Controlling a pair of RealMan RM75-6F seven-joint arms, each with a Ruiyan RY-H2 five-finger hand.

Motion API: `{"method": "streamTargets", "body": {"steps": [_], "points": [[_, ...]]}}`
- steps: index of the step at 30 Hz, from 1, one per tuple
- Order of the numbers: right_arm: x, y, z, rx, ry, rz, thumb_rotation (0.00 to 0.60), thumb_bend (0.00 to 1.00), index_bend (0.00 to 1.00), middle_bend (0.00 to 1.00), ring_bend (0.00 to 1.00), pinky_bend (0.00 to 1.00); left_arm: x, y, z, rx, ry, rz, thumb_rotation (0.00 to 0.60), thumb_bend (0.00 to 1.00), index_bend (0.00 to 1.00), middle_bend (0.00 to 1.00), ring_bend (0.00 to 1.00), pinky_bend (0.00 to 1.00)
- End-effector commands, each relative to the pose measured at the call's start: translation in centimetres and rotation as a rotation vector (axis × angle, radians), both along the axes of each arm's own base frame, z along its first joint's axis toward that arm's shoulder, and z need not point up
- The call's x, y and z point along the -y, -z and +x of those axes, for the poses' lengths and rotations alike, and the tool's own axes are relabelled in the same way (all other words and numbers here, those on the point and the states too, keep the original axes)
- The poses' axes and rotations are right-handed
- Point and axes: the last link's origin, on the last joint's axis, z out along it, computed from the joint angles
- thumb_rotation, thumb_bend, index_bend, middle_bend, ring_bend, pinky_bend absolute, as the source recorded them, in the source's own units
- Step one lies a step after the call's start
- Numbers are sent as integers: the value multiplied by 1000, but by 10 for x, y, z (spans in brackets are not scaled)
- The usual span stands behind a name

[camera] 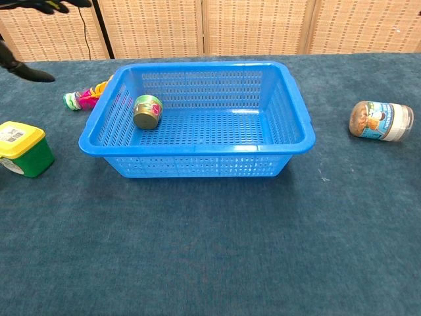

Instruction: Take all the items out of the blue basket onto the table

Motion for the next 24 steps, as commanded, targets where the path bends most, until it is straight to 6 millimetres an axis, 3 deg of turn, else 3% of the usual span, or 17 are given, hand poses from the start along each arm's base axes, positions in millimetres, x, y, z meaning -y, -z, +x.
{"method": "streamTargets", "body": {"steps": [1, 7, 14, 24], "points": [[-39, -11, -20, -41, 3, -72, 600, 0, 18, 0, 0, 47, -16, 17, 27, -32, 35, -56, 600, 216, 0, 0, 0, 0], [-65, -8, -40, 3, 37, -123, 600, 0, 35, 0, 0, 69, -33, 54, 52, -101, 21, -111, 600, 212, 0, 0, 0, 0], [-80, -5, -53, 20, 84, -159, 600, 0, 44, 0, 0, 78, -44, 96, 66, -157, -19, -136, 600, 212, 0, 0, 0, 0], [-84, -11, -59, 41, 92, -212, 600, 0, 55, 3, 0, 88, -55, 126, 59, -253, -79, -106, 600, 212, 0, 0, 0, 0]]}}
